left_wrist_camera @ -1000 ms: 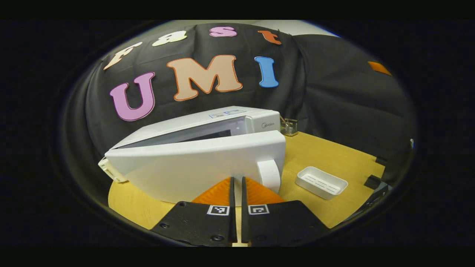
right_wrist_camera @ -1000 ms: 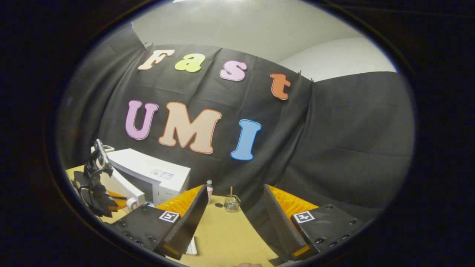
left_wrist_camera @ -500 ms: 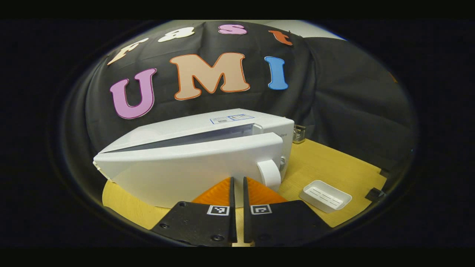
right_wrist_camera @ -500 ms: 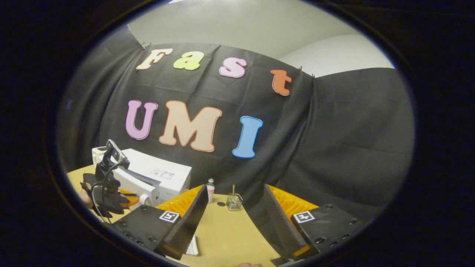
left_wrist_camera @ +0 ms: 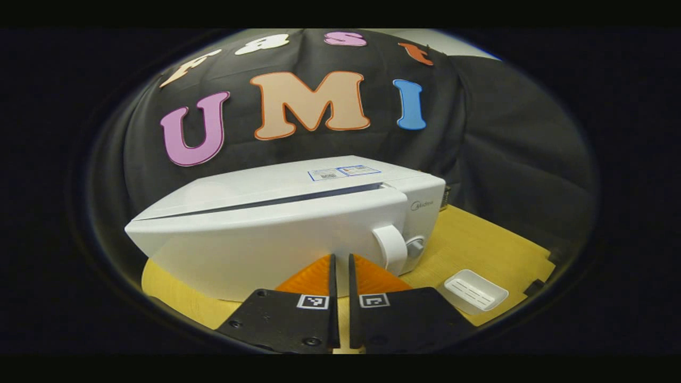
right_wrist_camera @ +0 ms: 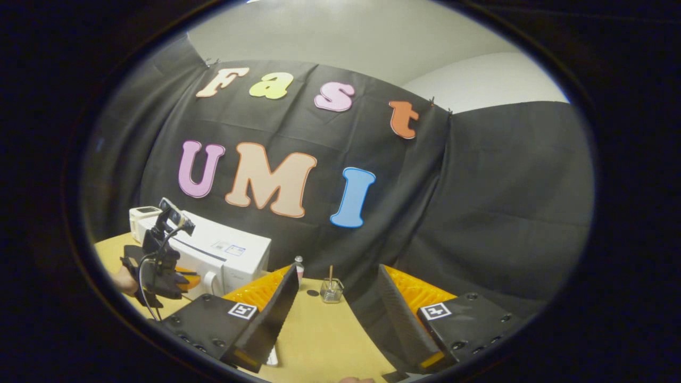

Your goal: Open the microwave oven with the left hand, put the food in, and close the microwave oven.

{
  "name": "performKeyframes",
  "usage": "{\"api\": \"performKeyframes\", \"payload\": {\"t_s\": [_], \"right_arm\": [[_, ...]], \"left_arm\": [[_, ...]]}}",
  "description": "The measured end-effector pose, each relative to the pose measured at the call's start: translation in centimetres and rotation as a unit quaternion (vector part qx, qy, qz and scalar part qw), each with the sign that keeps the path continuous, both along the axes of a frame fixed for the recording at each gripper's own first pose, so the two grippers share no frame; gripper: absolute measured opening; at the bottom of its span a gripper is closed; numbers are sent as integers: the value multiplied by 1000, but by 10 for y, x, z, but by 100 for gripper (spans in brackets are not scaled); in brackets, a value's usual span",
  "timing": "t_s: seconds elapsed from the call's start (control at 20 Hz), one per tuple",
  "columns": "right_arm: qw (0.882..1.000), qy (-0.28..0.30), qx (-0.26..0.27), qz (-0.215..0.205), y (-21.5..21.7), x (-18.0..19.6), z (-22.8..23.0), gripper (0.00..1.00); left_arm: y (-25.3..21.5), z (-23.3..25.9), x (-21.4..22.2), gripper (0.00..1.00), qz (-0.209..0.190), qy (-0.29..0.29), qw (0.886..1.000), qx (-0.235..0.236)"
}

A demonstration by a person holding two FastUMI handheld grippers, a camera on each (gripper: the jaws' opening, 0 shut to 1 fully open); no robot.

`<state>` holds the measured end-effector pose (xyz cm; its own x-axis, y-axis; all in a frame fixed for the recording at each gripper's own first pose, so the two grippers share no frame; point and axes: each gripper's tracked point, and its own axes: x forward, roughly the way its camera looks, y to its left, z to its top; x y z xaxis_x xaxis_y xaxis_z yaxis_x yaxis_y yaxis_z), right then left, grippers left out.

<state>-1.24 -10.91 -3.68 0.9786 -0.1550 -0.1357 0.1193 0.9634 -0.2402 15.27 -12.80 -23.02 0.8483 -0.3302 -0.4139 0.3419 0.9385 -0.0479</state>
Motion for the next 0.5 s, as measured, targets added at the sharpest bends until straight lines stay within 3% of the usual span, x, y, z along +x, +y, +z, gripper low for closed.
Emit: {"api": "performKeyframes", "payload": {"t_s": [0.25, 0.35, 0.5], "right_arm": [[1000, 1, 3, -5, -3, 3, -2, 97], [1000, 3, 2, -3, -2, 4, -4, 95], [1000, 2, -5, -2, -1, 1, -2, 97]], "left_arm": [[-6, 6, 6, 10, 16, 3, 999, -33], [-15, 15, 9, 4, 12, 0, 999, -52], [-18, 14, 15, 6, 3, -2, 999, -44]]}}
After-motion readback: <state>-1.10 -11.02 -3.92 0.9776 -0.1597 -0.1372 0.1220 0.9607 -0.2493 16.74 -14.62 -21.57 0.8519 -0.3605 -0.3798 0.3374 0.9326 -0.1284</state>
